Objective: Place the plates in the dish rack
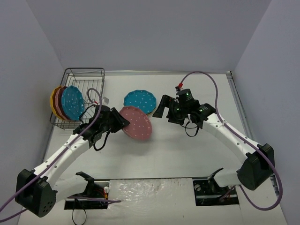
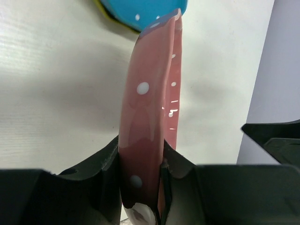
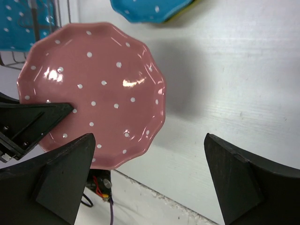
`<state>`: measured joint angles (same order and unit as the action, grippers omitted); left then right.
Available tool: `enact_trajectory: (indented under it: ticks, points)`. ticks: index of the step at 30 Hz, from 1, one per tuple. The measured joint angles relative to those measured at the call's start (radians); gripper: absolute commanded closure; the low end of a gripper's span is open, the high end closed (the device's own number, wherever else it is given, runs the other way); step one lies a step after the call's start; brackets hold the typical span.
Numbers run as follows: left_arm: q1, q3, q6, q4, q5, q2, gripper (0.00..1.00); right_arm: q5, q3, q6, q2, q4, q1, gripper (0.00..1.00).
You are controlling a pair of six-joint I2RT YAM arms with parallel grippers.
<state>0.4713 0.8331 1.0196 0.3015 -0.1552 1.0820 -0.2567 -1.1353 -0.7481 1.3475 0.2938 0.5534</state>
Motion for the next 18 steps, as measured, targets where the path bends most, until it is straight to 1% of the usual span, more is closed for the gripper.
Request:
enact_trajectory:
  ticks: [5, 8, 12, 14, 18]
  points:
    - [0.000, 0.154, -0.161, 0.155, 0.057, 0.008, 1.00, 0.013, -0.066, 0.082, -0.047, 0.041, -0.107, 0.00]
    - [0.000, 0.282, -0.284, 0.262, 0.104, 0.035, 1.00, 0.014, -0.090, 0.139, -0.058, 0.066, -0.181, 0.00]
    - [-0.011, 0.419, -0.443, 0.340, 0.195, 0.059, 1.00, 0.032, -0.124, 0.209, -0.060, 0.090, -0.240, 0.00]
    - [-0.037, 0.476, -0.520, 0.377, 0.232, 0.069, 1.00, 0.034, -0.141, 0.236, -0.060, 0.094, -0.246, 0.00]
    - [-0.135, 0.592, -0.658, 0.438, 0.290, 0.112, 1.00, 0.030, -0.150, 0.282, -0.058, 0.095, -0.246, 0.00]
